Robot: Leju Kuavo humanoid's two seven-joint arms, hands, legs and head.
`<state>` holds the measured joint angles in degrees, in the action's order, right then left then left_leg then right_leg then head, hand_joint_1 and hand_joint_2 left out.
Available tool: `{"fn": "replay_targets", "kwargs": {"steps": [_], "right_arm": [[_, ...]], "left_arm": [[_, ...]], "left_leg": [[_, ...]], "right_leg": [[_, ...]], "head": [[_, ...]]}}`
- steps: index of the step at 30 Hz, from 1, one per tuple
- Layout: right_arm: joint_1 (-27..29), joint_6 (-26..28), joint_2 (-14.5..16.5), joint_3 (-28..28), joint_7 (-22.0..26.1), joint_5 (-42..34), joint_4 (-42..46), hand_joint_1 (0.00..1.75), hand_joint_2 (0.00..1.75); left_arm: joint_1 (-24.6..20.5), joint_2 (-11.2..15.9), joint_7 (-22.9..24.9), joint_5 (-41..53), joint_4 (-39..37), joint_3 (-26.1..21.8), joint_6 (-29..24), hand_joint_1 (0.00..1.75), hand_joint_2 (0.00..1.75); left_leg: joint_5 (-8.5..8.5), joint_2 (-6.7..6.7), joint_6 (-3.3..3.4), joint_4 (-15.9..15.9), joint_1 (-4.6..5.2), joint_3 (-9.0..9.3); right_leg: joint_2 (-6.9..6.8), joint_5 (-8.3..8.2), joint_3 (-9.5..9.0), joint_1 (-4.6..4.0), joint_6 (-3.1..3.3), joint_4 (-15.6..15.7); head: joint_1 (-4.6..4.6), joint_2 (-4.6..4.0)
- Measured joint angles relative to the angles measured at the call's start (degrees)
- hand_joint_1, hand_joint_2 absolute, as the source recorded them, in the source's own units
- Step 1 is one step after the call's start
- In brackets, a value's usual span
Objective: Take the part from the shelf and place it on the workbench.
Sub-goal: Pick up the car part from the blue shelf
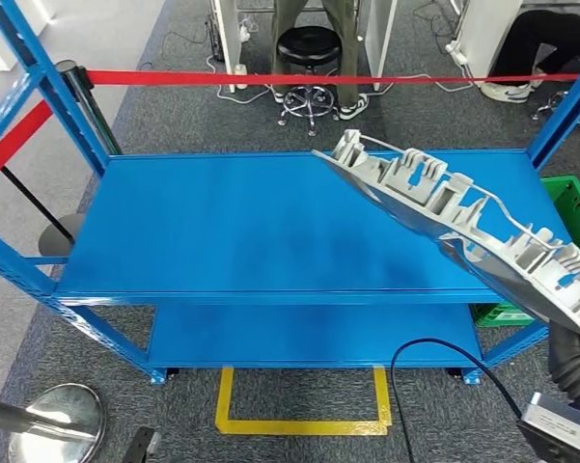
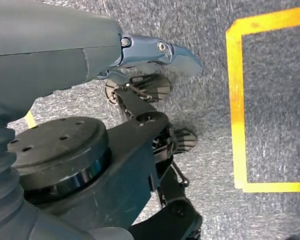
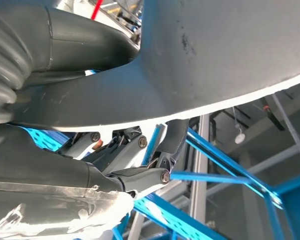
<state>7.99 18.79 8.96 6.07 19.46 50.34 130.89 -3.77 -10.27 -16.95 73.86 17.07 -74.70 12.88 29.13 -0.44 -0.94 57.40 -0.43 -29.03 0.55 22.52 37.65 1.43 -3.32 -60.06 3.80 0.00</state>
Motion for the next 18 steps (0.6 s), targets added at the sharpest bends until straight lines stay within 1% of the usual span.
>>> {"fn": "replay_targets", "kwargs": {"steps": [1, 2, 3, 4, 5, 6, 7, 8, 9, 10, 11, 12, 13, 14, 15, 16, 17, 18], "right_arm": [[0.08, 0.02, 0.07, 0.23, 0.04, -0.05, 0.11, 1.75, 1.75], [0.17, 0.02, 0.12, 0.46, 0.08, -0.11, 0.2, 1.75, 1.75], [0.24, 0.01, 0.16, 0.67, 0.1, -0.16, 0.28, 1.75, 1.75], [0.29, 0.0, 0.2, 0.86, 0.16, -0.22, 0.34, 1.75, 1.75], [0.31, 0.0, 0.23, 1.0, 0.21, -0.27, 0.38, 1.75, 1.75], [0.32, -0.01, 0.26, 1.09, 0.26, -0.3, 0.4, 1.75, 1.75], [0.35, -0.01, 0.26, 1.15, 0.29, -0.32, 0.41, 1.75, 1.75], [0.38, 0.0, 0.26, 1.21, 0.29, -0.32, 0.41, 1.75, 1.75], [0.41, 0.0, 0.26, 1.29, 0.29, -0.32, 0.41, 1.75, 1.75], [0.41, 0.0, 0.27, 1.36, 0.3, -0.31, 0.41, 1.75, 1.75], [0.4, -0.01, 0.27, 1.43, 0.3, -0.31, 0.44, 1.75, 1.75], [0.37, -0.02, 0.28, 1.46, 0.32, -0.33, 0.48, 1.75, 1.75], [0.37, -0.03, 0.29, 1.49, 0.41, -0.44, 0.53, 1.75, 1.75], [0.37, -0.04, 0.31, 1.53, 0.56, -0.64, 0.61, 1.75, 1.75], [0.39, -0.05, 0.34, 1.58, 0.78, -0.9, 0.67, 1.75, 1.75], [0.41, -0.04, 0.39, 1.64, 0.99, -1.15, 0.72, 1.75, 1.75], [0.37, -0.04, 0.45, 1.71, 1.16, -1.32, 0.76, 1.75, 1.75], [0.38, -0.02, 0.54, 1.78, 1.27, -1.44, 0.78, 1.75, 1.75]], "left_arm": [[0.05, -0.06, 0.1, 0.0, 0.0, 0.0, 0.01, 0.0, 1.75], [0.12, -0.1, 0.2, 0.0, 0.01, -0.02, 0.01, 0.0, 1.75], [0.16, -0.12, 0.28, 0.0, 0.03, -0.03, 0.0, 0.0, 1.75], [0.16, -0.14, 0.33, -0.01, 0.05, -0.05, -0.01, 0.0, 1.75], [0.12, -0.16, 0.36, -0.01, 0.07, -0.08, -0.01, 0.0, 1.75], [0.11, -0.19, 0.37, 0.0, 0.08, -0.09, -0.01, 0.0, 1.75], [0.12, -0.22, 0.38, 0.01, 0.09, -0.09, -0.01, 0.0, 1.75], [0.14, -0.25, 0.39, 0.01, 0.09, -0.09, 0.0, 0.0, 1.75], [0.16, -0.26, 0.4, 0.02, 0.09, -0.1, 0.0, 0.0, 1.75], [0.15, -0.27, 0.4, 0.02, 0.09, -0.11, -0.01, 0.0, 1.75], [0.14, -0.27, 0.4, 0.02, 0.09, -0.12, 0.0, 0.0, 1.75], [0.13, -0.28, 0.4, 0.02, 0.09, -0.14, 0.0, 0.0, 1.75], [0.14, -0.28, 0.4, 0.02, 0.1, -0.16, 0.01, 0.0, 1.75], [0.15, -0.28, 0.4, 0.02, 0.1, -0.21, 0.03, 0.0, 1.75], [0.17, -0.28, 0.41, 0.03, 0.11, -0.28, 0.05, 0.0, 1.75], [0.23, -0.27, 0.41, 0.04, 0.13, -0.37, 0.08, 0.0, 1.75], [0.31, -0.24, 0.42, 0.05, 0.15, -0.48, 0.1, 0.0, 1.75], [0.41, -0.22, 0.43, 0.06, 0.17, -0.57, 0.11, 0.0, 1.75]], "left_leg": [[-0.27, 0.06, 0.21, -0.19, -0.05, -0.28], [-0.7, 0.16, 0.53, -0.34, -0.07, -0.6], [-1.24, 0.28, 0.96, -0.48, -0.1, -1.0], [-1.82, 0.39, 1.33, -0.63, -0.1, -1.5], [-2.35, 0.45, 1.6, -0.63, 0.05, -2.12], [-2.91, 0.49, 1.79, -0.61, 0.2, -2.82], [-3.51, 0.52, 1.89, -0.59, 0.38, -3.56], [-4.16, 0.56, 1.97, -0.55, 0.56, -4.36], [-4.78, 0.58, 2.01, -0.52, 0.74, -5.15], [-5.38, 0.57, 2.0, -0.49, 0.89, -5.88], [-5.95, 0.56, 1.94, -0.44, 1.01, -6.5], [-6.46, 0.53, 1.82, -0.39, 1.18, -6.99], [-7.01, 0.51, 1.64, -0.38, 1.3, -7.28], [-7.58, 0.5, 1.42, -0.44, 1.35, -7.47], [-8.14, 0.5, 1.17, -0.56, 1.38, -7.6], [-8.68, 0.47, 0.91, -0.7, 1.34, -7.68], [-8.54, 0.43, 0.59, -0.65, 1.3, -7.93], [-7.23, 0.38, 0.23, 0.12, 1.27, -8.33]], "right_leg": [[-0.01, -0.31, 0.12, 0.11, -0.42, 0.16], [-0.05, 0.14, 0.39, 0.19, -0.74, -0.04], [-0.1, 1.49, 0.81, 0.23, -0.96, -1.01], [-0.15, 3.78, 1.5, 0.24, -1.05, -3.1], [-0.21, 6.68, 2.35, 0.12, -1.08, -6.36], [-0.21, 9.15, 3.13, -0.02, -1.07, -10.15], [-0.21, 10.56, 3.61, -0.19, -1.01, -13.5], [-0.21, 10.56, 3.4, -0.39, -0.88, -15.49], [-0.2, 9.33, 2.26, -0.59, -0.63, -15.52], [-0.21, 7.66, 0.14, -0.8, -0.28, -13.58], [-0.22, 6.57, -2.79, -1.01, 0.12, -10.05], [-0.24, 6.59, -6.15, -1.19, 0.45, -5.43], [-0.23, 7.16, -8.78, -1.34, 0.75, -1.52], [-0.23, 7.91, -10.37, -1.49, 0.98, 1.31], [-0.2, 8.25, -10.94, -1.61, 1.23, 2.76], [-0.21, 7.89, -10.48, -1.58, 1.59, 2.93], [-0.28, 7.37, -10.01, -1.5, 1.97, 3.05], [-0.35, 6.74, -9.57, -1.35, 2.39, 3.13]], "head": [[0.01, 0.0], [-0.03, 0.0], [-0.11, 0.0], [-0.19, 0.0], [-0.31, 0.0], [-0.41, 0.0], [-0.49, 0.0], [-0.55, 0.0], [-0.58, 0.0], [-0.59, 0.0], [-0.6, 0.0], [-0.58, 0.0], [-0.52, 0.0], [-0.55, 0.0], [-0.56, 0.0], [-0.6, 0.0], [-0.69, 0.0], [-0.63, 0.0]]}}
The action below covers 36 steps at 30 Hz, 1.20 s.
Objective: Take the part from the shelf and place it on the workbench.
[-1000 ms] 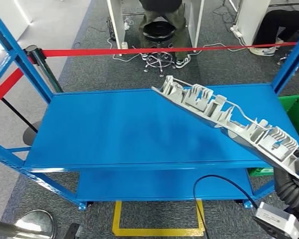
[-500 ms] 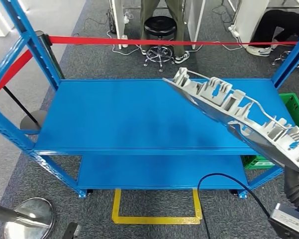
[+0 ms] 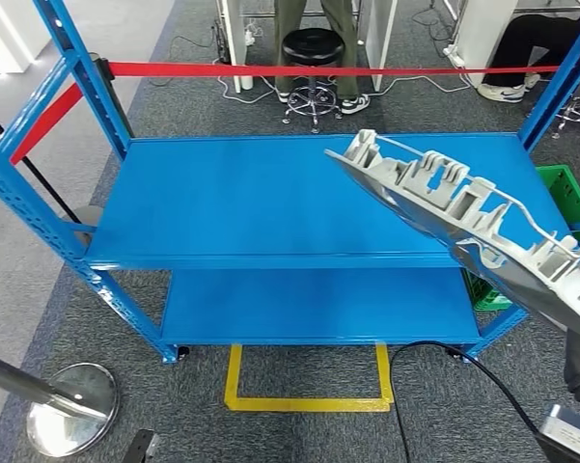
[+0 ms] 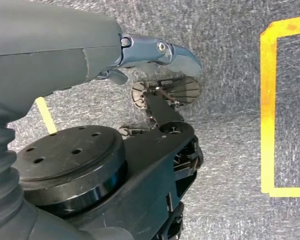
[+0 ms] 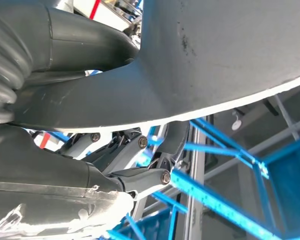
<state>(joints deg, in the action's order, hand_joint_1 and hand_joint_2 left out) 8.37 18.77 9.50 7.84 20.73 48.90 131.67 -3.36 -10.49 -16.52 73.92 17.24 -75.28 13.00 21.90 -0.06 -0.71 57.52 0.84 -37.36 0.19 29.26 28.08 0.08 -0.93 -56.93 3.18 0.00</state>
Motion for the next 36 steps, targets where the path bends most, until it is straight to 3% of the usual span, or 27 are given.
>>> {"fn": "replay_targets", "kwargs": {"steps": [3, 4, 5, 6, 7, 9, 11, 12, 14, 15, 17, 19, 20, 21, 22, 23, 24, 26, 27, 29, 30, 31, 32, 34, 35, 36], "right_arm": [[0.38, 0.35, 0.27, 0.28, 0.47, -0.37, 0.08, 1.75, 1.75], [0.73, 0.57, 0.38, 0.43, 0.66, -0.43, 0.1, 1.75, 1.75], [1.19, 0.77, 0.51, 0.62, 0.79, -0.42, 0.11, 1.75, 1.75], [1.7, 0.92, 0.64, 0.86, 0.85, -0.35, 0.12, 1.75, 1.75], [2.21, 0.99, 0.78, 1.14, 0.89, -0.27, 0.12, 1.75, 1.75], [2.99, 1.09, 1.01, 1.67, 0.98, -0.12, 0.12, 1.75, 1.75], [3.37, 1.19, 1.22, 2.2, 1.04, -0.11, 0.17, 1.75, 1.75], [3.47, 1.21, 1.31, 2.45, 1.03, -0.18, 0.2, 1.75, 1.75], [3.71, 1.13, 1.44, 2.93, 0.99, -0.39, 0.22, 1.75, 1.75], [3.86, 1.04, 1.46, 3.2, 0.98, -0.49, 0.22, 1.75, 1.75], [4.1, 0.84, 1.52, 3.73, 1.0, -0.62, 0.22, 1.75, 1.75], [4.23, 0.69, 1.58, 4.04, 1.11, -0.69, 0.22, 1.75, 1.75], [4.34, 0.65, 1.6, 4.16, 1.19, -0.71, 0.22, 1.75, 1.75], [4.48, 0.62, 1.61, 4.27, 1.26, -0.74, 0.22, 1.75, 1.75], [4.62, 0.57, 1.62, 4.37, 1.33, -0.78, 0.22, 1.75, 1.75], [4.71, 0.52, 1.62, 4.46, 1.37, -0.81, 0.22, 1.75, 1.75], [4.76, 0.45, 1.62, 4.53, 1.4, -0.86, 0.26, 1.75, 1.75], [4.81, 0.33, 1.63, 4.6, 1.44, -0.96, 0.46, 1.75, 1.75], [4.81, 0.29, 1.64, 4.62, 1.46, -1.0, 0.58, 1.75, 1.75], [4.84, 0.23, 1.69, 4.74, 1.49, -1.08, 0.73, 1.75, 1.75], [4.82, 0.19, 1.73, 4.82, 1.49, -1.1, 0.76, 1.75, 1.75], [4.83, 0.14, 1.8, 4.91, 1.49, -1.12, 0.77, 1.75, 1.75], [4.82, 0.08, 1.85, 5.01, 1.48, -1.15, 0.78, 1.75, 1.75], [4.84, -0.09, 1.92, 5.22, 1.49, -1.35, 0.8, 1.75, 1.75], [4.85, -0.16, 1.93, 5.31, 1.49, -1.46, 0.81, 1.75, 1.75], [4.86, -0.24, 1.94, 5.39, 1.5, -1.59, 0.81, 1.75, 1.75]], "left_arm": [[0.13, 0.02, -0.03, -0.01, 0.03, -0.15, -0.02, 0.0, 1.75], [0.1, 0.03, -0.1, -0.03, 0.03, -0.19, -0.04, 0.0, 1.75], [0.1, 0.07, -0.18, -0.05, 0.07, -0.25, -0.05, 0.0, 1.75], [0.12, 0.13, -0.18, -0.07, 0.11, -0.3, -0.04, 0.0, 1.75], [0.16, 0.23, 0.02, -0.08, 0.17, -0.36, -0.01, 0.0, 1.75], [0.17, 0.43, 0.73, -0.03, 0.31, -0.4, 0.11, 0.0, 1.75], [0.04, 0.53, 1.14, 0.01, 0.43, -0.43, 0.46, 0.0, 1.75], [0.0, 0.54, 1.1, 0.03, 0.47, -0.44, 0.68, 0.0, 1.75], [0.12, 0.58, 0.75, 0.15, 0.49, -0.47, 1.0, 0.0, 1.75], [0.22, 0.6, 0.54, 0.22, 0.5, -0.5, 1.04, 0.0, 1.75], [0.28, 0.63, 0.12, 0.39, 0.51, -0.54, 1.1, 0.0, 1.75], [0.21, 0.61, -0.07, 0.55, 0.51, -0.55, 1.14, 0.0, 1.75], [0.2, 0.6, -0.03, 0.61, 0.51, -0.55, 1.14, 0.0, 1.75], [0.22, 0.59, 0.12, 0.67, 0.51, -0.55, 1.14, 0.0, 1.75], [0.23, 0.59, 0.34, 0.72, 0.51, -0.56, 1.14, 0.0, 1.75], [0.23, 0.59, 0.64, 0.76, 0.51, -0.56, 1.14, 0.0, 1.75], [0.24, 0.59, 0.93, 0.79, 0.51, -0.57, 1.14, 0.0, 1.75], [0.27, 0.58, 1.23, 0.79, 0.52, -0.59, 1.12, 0.0, 1.75], [0.3, 0.59, 1.27, 0.79, 0.54, -0.6, 1.11, 0.0, 1.75], [0.39, 0.69, 1.29, 0.8, 0.6, -0.64, 1.1, 0.0, 1.75], [0.46, 0.75, 1.3, 0.8, 0.63, -0.67, 1.1, 0.0, 1.75], [0.55, 0.79, 1.32, 0.81, 0.66, -0.71, 1.09, 0.0, 1.75], [0.61, 0.83, 1.36, 0.84, 0.68, -0.74, 1.08, 0.0, 1.75], [0.61, 0.78, 1.46, 0.94, 0.68, -0.77, 1.08, 0.0, 1.75], [0.53, 0.77, 1.52, 1.03, 0.69, -0.77, 1.08, 0.0, 1.75], [0.46, 0.77, 1.55, 1.08, 0.71, -0.78, 1.07, 0.0, 1.75]], "left_leg": [[8.63, -0.05, -1.08, 8.37, -0.39, -2.29], [10.35, -0.05, -1.32, 11.82, -0.57, -2.87], [10.56, -0.04, -1.47, 14.16, -0.7, -2.87], [9.52, -0.04, -1.57, 14.94, -0.81, -2.13], [7.8, -0.04, -1.62, 13.89, -0.89, -0.51], [5.72, -0.07, -1.55, 7.22, -0.99, 5.08], [6.84, -0.22, -1.03, -0.25, -0.95, 10.08], [7.55, -0.3, -0.68, -2.25, -0.86, 11.17], [7.41, -0.29, 0.17, -2.74, -0.8, 10.58], [6.95, -0.19, 0.69, -2.64, -0.82, 10.07], [5.72, 0.01, 1.59, -2.66, -0.83, 8.86], [4.42, 0.03, 2.01, -2.58, -0.58, 7.36], [3.75, 0.06, 2.1, -2.51, -0.42, 6.49], [3.11, 0.08, 2.15, -2.4, -0.25, 5.6], [2.47, 0.11, 2.16, -2.28, -0.08, 4.69], [1.85, 0.12, 2.13, -2.16, 0.08, 3.83], [1.27, 0.11, 2.04, -2.06, 0.23, 3.13], [0.14, 0.06, 1.71, -1.91, 0.48, 2.26], [-0.44, 0.05, 1.45, -1.91, 0.48, 2.01], [-1.35, 0.03, 0.87, -1.94, 0.34, 1.55], [-0.78, 0.0, 0.48, -1.66, 0.26, 1.17], [1.0, -0.03, 0.08, -0.59, 0.19, 0.64], [3.8, -0.04, -0.32, 1.52, 0.05, -0.09], [9.87, -0.04, -1.0, 8.62, -0.32, -1.84], [11.19, -0.03, -1.25, 12.08, -0.51, -2.37], [10.95, -0.03, -1.45, 14.35, -0.68, -2.29]], "right_leg": [[-0.1, -2.19, 2.09, 0.31, 0.62, 0.07], [-0.14, -2.86, 2.98, 0.34, 0.6, 0.02], [-0.2, -3.46, 3.82, 0.36, 0.52, -0.05], [-0.26, -4.02, 4.66, 0.42, 0.38, -0.15], [-0.29, -4.54, 5.47, 0.49, 0.19, -0.27], [-0.23, -5.5, 6.84, 0.57, -0.39, -0.59], [-0.18, -6.53, 7.8, 0.51, -1.12, -0.92], [-0.17, -7.08, 8.13, 0.48, -1.46, -0.95], [-0.14, -7.81, 8.65, 0.61, -2.09, -0.97], [-0.11, -7.04, 9.05, 0.67, -2.33, -1.46], [-0.07, -2.31, 10.42, 0.71, -2.68, -5.64], [-0.09, 3.17, 11.91, 0.6, -2.79, -13.01], [-0.09, 4.12, 12.12, 0.54, -2.75, -16.01], [-0.09, 3.57, 11.59, 0.49, -2.63, -17.42], [-0.09, 1.97, 10.14, 0.44, -2.41, -16.89], [-0.09, 0.16, 7.74, 0.35, -2.11, -14.45], [-0.1, -0.59, 4.67, 0.22, -1.76, -10.5], [-0.14, 0.3, -0.95, -0.03, -1.32, -2.0], [-0.16, 1.05, -2.23, -0.19, -1.2, 0.47], [-0.24, 0.59, -1.8, -0.27, -0.73, 1.42], [-0.31, 0.02, -1.23, -0.2, -0.32, 1.41], [-0.38, -0.67, -0.56, -0.06, 0.11, 1.43], [-0.44, -1.43, 0.15, 0.09, 0.41, 1.46], [-0.44, -3.0, 1.91, 0.12, 0.64, 1.36], [-0.45, -3.76, 2.92, 0.16, 0.58, 1.27], [-0.46, -4.47, 4.01, 0.21, 0.44, 1.13]], "head": [[0.21, 0.0], [0.22, 0.0], [0.2, 0.0], [0.21, 0.0], [0.21, 0.0], [0.25, 0.0], [0.25, 0.0], [0.24, 0.0], [0.22, 0.0], [0.17, 0.0], [-0.01, 0.0], [-0.21, 0.0], [-0.27, 0.0], [-0.28, 0.0], [-0.3, 0.0], [-0.28, 0.0], [-0.27, 0.0], [-0.19, 0.0], [-0.22, 0.0], [-0.33, 0.0], [-0.37, 0.0], [-0.25, 0.0], [-0.12, 0.0], [0.15, 0.0], [0.17, 0.0], [0.17, 0.0]]}}
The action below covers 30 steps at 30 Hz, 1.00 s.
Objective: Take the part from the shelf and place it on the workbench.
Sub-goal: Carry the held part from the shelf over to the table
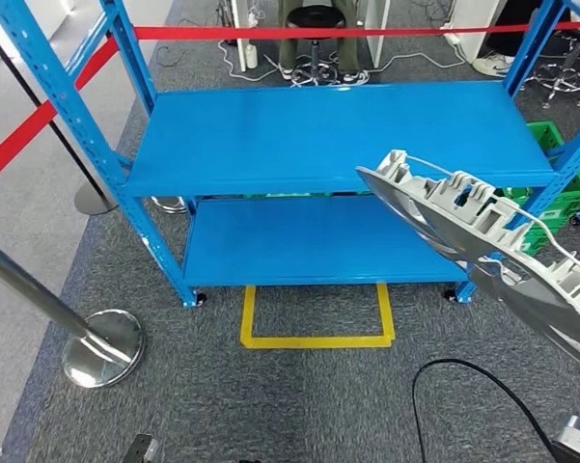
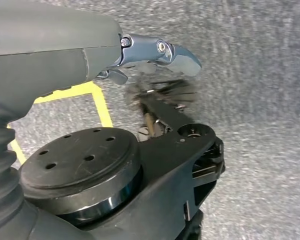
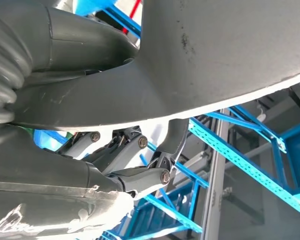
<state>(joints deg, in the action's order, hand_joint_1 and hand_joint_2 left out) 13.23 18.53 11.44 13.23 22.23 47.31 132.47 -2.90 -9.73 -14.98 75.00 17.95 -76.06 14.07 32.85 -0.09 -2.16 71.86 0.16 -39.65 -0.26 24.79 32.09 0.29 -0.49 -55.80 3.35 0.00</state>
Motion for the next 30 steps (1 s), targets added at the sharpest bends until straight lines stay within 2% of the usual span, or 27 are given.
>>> {"fn": "replay_targets", "kwargs": {"steps": [1, 2, 3, 4, 5, 6, 7, 9, 10, 11, 13, 14, 15, 16, 17, 18, 19, 20, 21, 22, 23, 24, 26, 28, 29, 30], "right_arm": [[0.01, -0.04, 0.01, 0.06, 0.01, -0.11, 0.0, 1.75, 1.75], [0.03, -0.07, 0.01, 0.13, 0.01, -0.22, 0.0, 1.75, 1.75], [0.06, -0.09, 0.01, 0.19, 0.03, -0.34, 0.01, 1.75, 1.75], [0.1, -0.1, 0.02, 0.27, 0.04, -0.46, 0.04, 1.75, 1.75], [0.15, -0.17, 0.03, 0.33, 0.09, -0.57, 0.1, 1.75, 1.75], [0.19, -0.26, 0.05, 0.37, 0.14, -0.75, 0.16, 1.75, 1.75], [0.26, -0.34, 0.09, 0.4, 0.17, -0.96, 0.22, 1.75, 1.75], [0.6, -0.44, 0.14, 0.5, 0.19, -1.35, 0.27, 1.75, 1.75], [0.83, -0.48, 0.14, 0.56, 0.17, -1.48, 0.27, 1.75, 1.75], [1.03, -0.54, 0.14, 0.62, 0.16, -1.58, 0.28, 1.75, 1.75], [1.21, -0.69, 0.14, 0.72, 0.15, -1.83, 0.28, 1.75, 1.75], [1.29, -0.76, 0.14, 0.81, 0.15, -1.97, 0.28, 1.75, 1.75], [1.43, -0.83, 0.15, 0.92, 0.15, -2.08, 0.28, 1.75, 1.75], [1.6, -0.91, 0.16, 1.05, 0.15, -2.15, 0.28, 1.75, 1.75], [1.75, -0.99, 0.19, 1.15, 0.15, -2.16, 0.28, 1.75, 1.75], [1.85, -1.06, 0.22, 1.21, 0.15, -2.11, 0.28, 1.75, 1.75], [1.85, -1.13, 0.26, 1.24, 0.07, -2.01, 0.27, 1.75, 1.75], [1.81, -1.17, 0.31, 1.24, -0.11, -1.88, 0.26, 1.75, 1.75], [1.77, -1.2, 0.35, 1.26, -0.41, -1.82, 0.24, 1.75, 1.75], [1.77, -1.22, 0.4, 1.3, -0.78, -1.86, 0.22, 1.75, 1.75], [1.8, -1.24, 0.44, 1.38, -1.12, -2.01, 0.21, 1.75, 1.75], [1.82, -1.25, 0.46, 1.48, -1.37, -2.2, 0.21, 1.75, 1.75], [1.68, -1.27, 0.5, 1.66, -1.6, -2.46, 0.2, 1.75, 1.75], [1.53, -1.29, 0.57, 1.74, -1.66, -2.54, 0.19, 1.75, 1.75], [1.52, -1.3, 0.61, 1.78, -1.67, -2.56, 0.19, 1.75, 1.75], [1.54, -1.31, 0.62, 1.84, -1.68, -2.57, 0.17, 1.75, 1.75]], "left_arm": [[-0.04, 0.0, -0.1, 0.04, 0.03, -0.01, -0.01, 0.0, 1.75], [-0.06, 0.0, -0.32, 0.06, 0.06, -0.03, -0.01, 0.0, 1.75], [-0.09, -0.01, -0.67, 0.06, 0.09, -0.04, -0.01, 0.0, 1.75], [-0.12, -0.01, -1.07, 0.06, 0.1, -0.04, 0.0, 0.0, 1.75], [-0.16, -0.03, -1.41, 0.07, 0.13, -0.05, 0.01, 0.0, 1.75], [-0.2, -0.05, -1.68, 0.1, 0.15, -0.05, 0.01, 0.0, 1.75], [-0.15, -0.08, -1.86, 0.17, 0.17, -0.05, 0.02, 0.0, 1.75], [0.11, -0.14, -2.01, 0.38, 0.2, -0.06, 0.02, 0.0, 1.75], [0.27, -0.14, -2.02, 0.48, 0.22, -0.08, 0.02, 0.0, 1.75], [0.38, -0.13, -2.03, 0.56, 0.23, -0.1, 0.02, 0.0, 1.75], [0.44, -0.09, -2.03, 0.67, 0.26, -0.13, 0.05, 0.0, 1.75], [0.46, -0.09, -2.04, 0.7, 0.26, -0.14, 0.07, 0.0, 1.75], [0.5, -0.07, -2.04, 0.73, 0.26, -0.14, 0.09, 0.0, 1.75], [0.53, -0.02, -2.05, 0.74, 0.26, -0.14, 0.11, 0.0, 1.75], [0.55, 0.05, -2.05, 0.74, 0.26, -0.14, 0.14, 0.0, 1.75], [0.56, 0.14, -2.04, 0.74, 0.26, -0.14, 0.22, 0.0, 1.75], [0.56, 0.27, -1.98, 0.74, 0.27, -0.14, 0.33, 0.0, 1.75], [0.56, 0.43, -1.76, 0.74, 0.27, -0.15, 0.48, 0.0, 1.75], [0.56, 0.6, -1.51, 0.75, 0.26, -0.16, 0.63, 0.0, 1.75], [0.57, 0.75, -1.26, 0.77, 0.26, -0.17, 0.72, 0.0, 1.75], [0.56, 0.89, -1.07, 0.78, 0.26, -0.19, 0.78, 0.0, 1.75], [0.52, 1.03, -1.03, 0.78, 0.26, -0.2, 0.79, 0.0, 1.75], [0.47, 1.23, -1.02, 0.78, 0.26, -0.24, 0.79, 0.0, 1.75], [0.56, 1.3, -1.02, 0.78, 0.26, -0.33, 0.79, 0.0, 1.75], [0.65, 1.3, -1.02, 0.78, 0.26, -0.38, 0.79, 0.0, 1.75], [0.74, 1.32, -1.02, 0.78, 0.26, -0.43, 0.79, 0.0, 1.75]], "left_leg": [[-1.51, 0.0, -0.18, 0.58, -0.14, 0.86], [-3.54, 0.0, -0.34, -0.61, -0.28, 2.55], [-4.94, -0.18, -0.47, -3.34, -0.44, 5.06], [-5.25, -0.73, -0.47, -7.34, -0.62, 8.42], [-4.4, -1.32, -0.31, -11.59, -0.75, 11.53], [-3.19, -1.82, -0.05, -14.92, -0.81, 13.77], [-2.26, -2.03, 0.28, -16.99, -0.78, 14.98], [-2.09, -1.2, 1.15, -17.52, -0.75, 14.61], [-2.38, -0.65, 1.65, -17.46, -0.74, 14.4], [-2.71, -0.1, 2.18, -17.48, -0.73, 14.21], [-3.24, 0.94, 2.83, -17.44, -0.47, 13.73], [-3.43, 1.49, 2.99, -17.41, -0.32, 13.47], [-3.57, 2.05, 3.06, -17.37, -0.19, 13.26], [-3.66, 2.62, 3.09, -17.33, -0.09, 13.13], [-3.71, 3.16, 3.07, -17.29, -0.03, 13.11], [-3.72, 3.68, 3.01, -17.26, 0.02, 13.17], [-3.7, 4.17, 2.87, -17.2, 0.18, 13.19], [-3.7, 4.61, 2.66, -17.08, 0.36, 13.17], [-3.7, 5.06, 2.45, -16.98, 0.54, 13.09], [-3.74, 5.53, 2.23, -16.91, 0.71, 12.97], [-3.74, 6.06, 2.04, -16.85, 0.76, 12.89], [-3.49, 5.95, 1.79, -16.75, 0.7, 12.79], [-1.48, 3.76, 1.2, -14.32, 0.49, 11.59], [2.42, 1.14, 0.78, -7.07, 0.26, 8.05], [4.03, 0.72, 0.71, -2.93, 0.18, 5.95], [4.64, 0.6, 0.66, -0.05, 0.11, 4.38]], "right_leg": [[0.0, -0.58, 1.07, 0.1, -0.21, -0.17], [0.0, -1.1, 2.09, 0.23, -0.47, -0.41], [0.11, -1.61, 2.99, 0.35, -0.8, -0.69], [0.31, -2.02, 3.8, 0.4, -1.17, -1.02], [0.51, -2.54, 4.5, 0.4, -1.56, -1.36], [0.76, -3.15, 5.1, 0.37, -1.89, -1.65], [1.01, -3.77, 5.6, 0.37, -2.2, -1.78], [1.44, -4.51, 6.42, 0.49, -2.75, -1.92], [1.41, -3.81, 6.96, 0.55, -3.0, -2.78], [1.23, -2.29, 7.85, 0.58, -3.21, -4.91], [0.77, 2.13, 10.38, 0.56, -3.46, -12.37], [0.73, 3.83, 11.4, 0.55, -3.51, -15.96], [0.72, 4.65, 11.6, 0.52, -3.49, -18.0], [0.65, 4.49, 10.68, 0.48, -3.38, -17.85], [0.4, 3.45, 8.59, 0.43, -3.2, -15.34], [-0.32, 2.15, 5.79, 0.33, -2.97, -11.39], [-1.64, 1.33, 3.12, 0.02, -2.7, -7.34], [-2.64, 0.81, 1.27, -0.22, -2.36, -4.25], [-3.33, 0.75, 0.43, -0.45, -2.05, -2.57], [-3.39, 0.88, 0.44, -0.66, -1.75, -2.13], [-2.68, 0.68, 0.77, -0.61, -1.43, -2.08], [-2.08, 0.52, 0.99, -0.52, -1.16, -2.0], [-0.95, 0.11, 1.29, -0.2, -0.54, -1.69], [0.25, -0.21, 1.64, 0.02, -0.16, -1.55], [0.94, -0.33, 1.83, 0.06, -0.11, -1.56], [1.71, -0.43, 1.96, 0.09, -0.12, -1.58]], "head": [[0.0, 0.0], [0.0, 0.0], [0.02, 0.0], [0.04, 0.0], [-0.02, 0.0], [-0.08, 0.0], [-0.14, 0.0], [-0.25, 0.0], [-0.31, 0.0], [-0.39, 0.0], [-0.51, 0.0], [-0.51, 0.0], [-0.52, 0.0], [-0.51, 0.0], [-0.52, 0.0], [-0.53, 0.0], [-0.54, 0.0], [-0.51, 0.0], [-0.49, 0.0], [-0.47, 0.0], [-0.45, 0.0], [-0.46, 0.0], [-0.37, 0.0], [-0.25, 0.0], [-0.25, 0.0], [-0.24, 0.0]]}}
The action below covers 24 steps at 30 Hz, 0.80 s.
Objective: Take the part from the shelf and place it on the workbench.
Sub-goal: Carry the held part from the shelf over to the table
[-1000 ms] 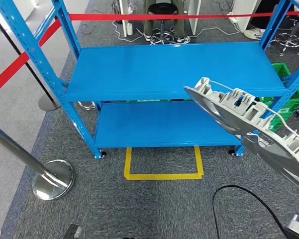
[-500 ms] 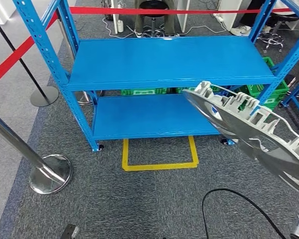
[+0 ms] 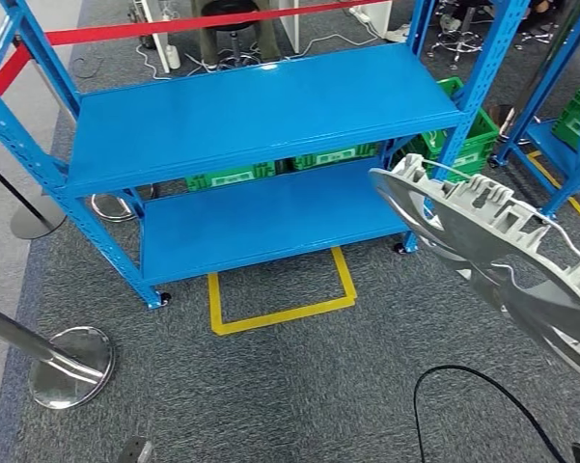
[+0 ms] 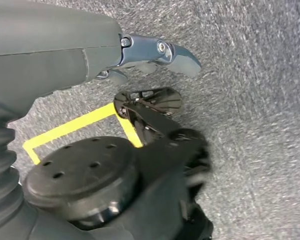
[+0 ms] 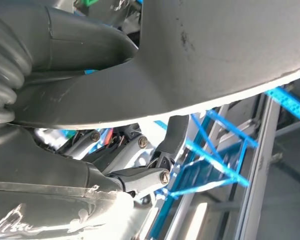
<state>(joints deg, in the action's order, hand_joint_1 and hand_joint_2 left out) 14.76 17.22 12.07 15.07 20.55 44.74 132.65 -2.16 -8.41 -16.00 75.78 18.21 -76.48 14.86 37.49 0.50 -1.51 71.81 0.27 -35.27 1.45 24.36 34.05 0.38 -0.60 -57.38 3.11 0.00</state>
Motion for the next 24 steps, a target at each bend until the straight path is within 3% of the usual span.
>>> {"fn": "replay_targets", "kwargs": {"steps": [1, 2, 3, 5, 7, 9, 11, 13, 14, 16, 17, 18, 20, 21, 22, 24], "right_arm": [[0.02, -0.02, 0.0, 0.07, -0.03, -0.1, -0.01, 1.75, 1.75], [0.03, -0.07, 0.0, 0.15, -0.11, -0.37, -0.02, 1.75, 1.75], [0.04, -0.19, 0.01, 0.24, -0.21, -0.82, -0.02, 1.75, 1.75], [-0.03, -0.69, 0.05, 0.59, -0.42, -2.29, -0.01, 1.75, 1.75], [-0.02, -1.34, 0.13, 1.24, -0.43, -3.79, 0.01, 1.75, 1.75], [0.32, -1.86, 0.23, 2.19, -0.34, -4.95, 0.02, 1.75, 1.75], [0.71, -2.32, 0.31, 3.29, 0.02, -6.18, 0.04, 1.75, 1.75], [0.78, -3.09, 0.5, 4.19, 0.8, -7.46, 0.07, 1.75, 1.75], [0.74, -3.58, 0.67, 4.58, 1.22, -7.94, 0.05, 1.75, 1.75], [0.74, -4.35, 1.03, 5.29, 1.76, -8.38, 0.02, 1.75, 1.75], [0.74, -4.57, 1.15, 5.58, 1.9, -8.46, 0.01, 1.75, 1.75], [0.72, -4.72, 1.26, 5.8, 1.99, -8.52, 0.0, 1.75, 1.75], [0.54, -4.94, 1.46, 6.17, 2.09, -8.6, -0.01, 1.75, 1.75], [0.41, -5.01, 1.62, 6.32, 2.13, -8.64, -0.02, 1.75, 1.75], [0.31, -5.11, 1.75, 6.46, 2.16, -8.68, -0.03, 1.75, 1.75], [0.22, -5.37, 2.0, 6.79, 2.2, -8.79, -0.04, 1.75, 1.75]], "left_arm": [[0.06, 0.04, 0.0, 0.0, 0.0, -0.04, -0.01, 0.0, 1.75], [0.08, 0.09, 0.0, 0.0, 0.0, -0.06, -0.01, 0.0, 1.75], [0.06, 0.15, 0.0, 0.0, 0.0, -0.08, -0.03, 0.0, 1.75], [0.09, 0.17, -0.04, 0.0, 0.0, -0.15, -0.07, 0.0, 1.75], [0.12, 0.08, -0.14, 0.0, 0.0, -0.25, -0.18, 0.0, 1.75], [0.06, -0.12, -0.31, -0.01, 0.0, -0.31, -0.34, 0.0, 1.75], [0.0, -0.27, -0.37, -0.03, 0.03, -0.34, -0.6, 0.0, 1.75], [0.05, -0.35, -0.01, -0.08, 0.08, -0.48, -0.83, 0.0, 1.75], [0.12, -0.43, 0.27, -0.1, 0.09, -0.56, -0.9, 0.0, 1.75], [0.15, -0.58, 0.66, -0.17, 0.12, -0.69, -1.04, 0.0, 1.75], [0.08, -0.66, 0.73, -0.23, 0.14, -0.71, -1.12, 0.0, 1.75], [-0.03, -0.74, 0.74, -0.32, 0.15, -0.73, -1.18, 0.0, 1.75], [-0.26, -0.87, 0.75, -0.5, 0.21, -0.74, -1.31, 0.0, 1.75], [-0.31, -0.92, 0.76, -0.56, 0.26, -0.75, -1.36, 0.0, 1.75], [-0.34, -0.95, 0.77, -0.6, 0.31, -0.76, -1.41, 0.0, 1.75], [-0.4, -1.03, 0.79, -0.68, 0.39, -0.78, -1.44, 0.0, 1.75]], "left_leg": [[-0.64, -0.04, -0.02, 0.86, -0.07, -0.67], [-2.38, -0.19, -0.01, -0.5, -0.15, -0.3], [-4.75, -0.68, -0.03, -3.5, -0.28, 0.84], [-8.73, -3.45, -0.13, -10.91, -0.85, 3.72], [-9.66, -5.31, 0.05, -14.57, -1.21, 4.9], [-9.57, -4.33, 0.68, -14.84, -1.21, 4.77], [-9.87, -2.98, 1.41, -15.01, -1.27, 4.74], [-9.95, -1.44, 1.9, -15.09, -1.12, 4.75], [-9.93, -0.58, 2.04, -15.08, -0.98, 4.75], [-9.86, 1.1, 2.1, -15.07, -0.81, 4.78], [-9.81, 1.88, 2.11, -15.06, -0.77, 4.84], [-9.72, 2.6, 2.05, -15.06, -0.75, 4.96], [-9.42, 3.79, 1.71, -15.01, -0.5, 5.31], [-9.29, 4.3, 1.46, -14.94, -0.29, 5.42], [-9.22, 4.8, 1.23, -14.9, -0.08, 5.49], [-9.22, 5.97, 0.79, -14.95, 0.08, 5.54]], "right_leg": [[0.79, -0.1, 0.07, 0.05, -0.07, -0.02], [1.6, -0.18, 0.08, 0.13, -0.2, -0.05], [2.38, -0.25, 0.07, 0.24, -0.37, -0.08], [3.89, -0.39, 0.43, 0.29, -0.92, -0.43], [5.31, -0.72, 1.37, 0.29, -1.7, -0.81], [6.46, -1.17, 2.11, 0.47, -2.48, -0.76], [4.63, -0.07, 3.09, 0.34, -3.09, -2.3], [0.9, 3.57, 5.84, 0.15, -3.55, -8.61], [-0.28, 5.55, 7.59, 0.17, -3.71, -12.81], [-1.09, 7.18, 9.35, 0.2, -3.79, -17.63], [-1.27, 6.45, 8.59, 0.19, -3.74, -16.8], [-1.63, 4.88, 6.62, 0.17, -3.63, -13.65], [-4.07, 2.02, 1.74, -0.16, -3.26, -5.49], [-5.09, 1.32, 0.19, -0.37, -2.93, -2.75], [-5.72, 1.21, -0.38, -0.57, -2.59, -1.56], [-4.67, 1.07, -0.03, -0.74, -1.76, -1.38]], "head": [[-0.01, 0.0], [-0.01, 0.0], [0.0, 0.0], [0.05, 0.0], [0.12, 0.0], [0.09, 0.0], [-0.36, 0.0], [-0.97, 0.0], [-1.17, 0.0], [-1.17, 0.0], [-1.18, 0.0], [-1.17, 0.0], [-1.25, 0.0], [-1.24, 0.0], [-1.26, 0.0], [-1.24, 0.0]]}}
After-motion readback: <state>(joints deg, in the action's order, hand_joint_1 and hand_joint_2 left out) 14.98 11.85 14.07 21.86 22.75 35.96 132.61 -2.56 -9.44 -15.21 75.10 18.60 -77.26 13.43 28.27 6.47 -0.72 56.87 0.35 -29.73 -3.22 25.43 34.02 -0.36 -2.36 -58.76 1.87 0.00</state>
